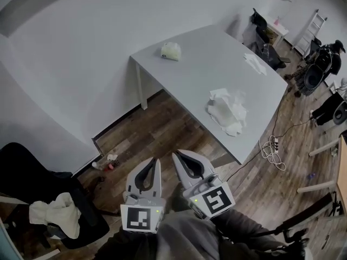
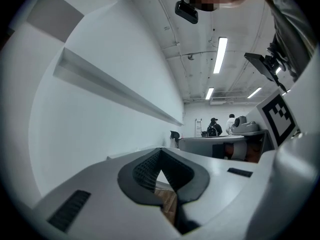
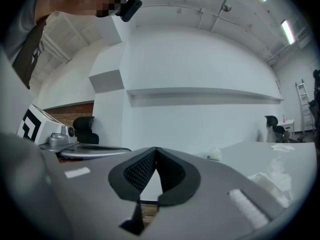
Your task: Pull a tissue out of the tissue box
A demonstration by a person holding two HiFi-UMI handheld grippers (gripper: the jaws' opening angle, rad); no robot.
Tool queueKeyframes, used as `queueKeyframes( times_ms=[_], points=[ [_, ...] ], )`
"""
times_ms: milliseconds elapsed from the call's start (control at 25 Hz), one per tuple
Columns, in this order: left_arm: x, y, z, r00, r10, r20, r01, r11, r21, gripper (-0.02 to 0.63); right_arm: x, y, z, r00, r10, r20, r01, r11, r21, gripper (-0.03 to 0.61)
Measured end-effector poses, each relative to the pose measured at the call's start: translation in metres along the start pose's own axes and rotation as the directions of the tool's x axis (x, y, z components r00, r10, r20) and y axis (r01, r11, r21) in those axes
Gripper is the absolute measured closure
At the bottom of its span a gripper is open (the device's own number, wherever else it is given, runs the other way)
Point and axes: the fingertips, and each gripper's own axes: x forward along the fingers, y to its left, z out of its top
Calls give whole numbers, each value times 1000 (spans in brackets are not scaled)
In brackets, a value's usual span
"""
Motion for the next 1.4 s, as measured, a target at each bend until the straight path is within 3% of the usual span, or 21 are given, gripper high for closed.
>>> queueKeyframes(
  times_ms=[280, 520, 880, 1160, 1400],
  points=[
    [69, 14, -10, 999, -18, -45, 19, 999, 35, 617, 41, -60, -14, 999, -32, -6, 32, 999, 34, 575],
    [156, 36, -3, 998, 5, -68, 0, 997, 76, 617, 94, -126, -13, 1000, -5, 14, 4, 998, 56, 575],
    [262, 52, 4, 997, 5, -78, 1, 997, 71, 617, 154, -217, -4, 1000, -24, 10, 23, 996, 88, 575],
    [319, 85, 0, 996, -12, -89, 16, 999, 49, 617, 207, -257, -12, 999, -37, -12, 38, 995, 94, 575],
    [379, 139, -5, 992, -57, -111, 62, 997, 46, 617, 287, -284, -17, 998, -59, -20, 60, 993, 100, 575]
  ],
)
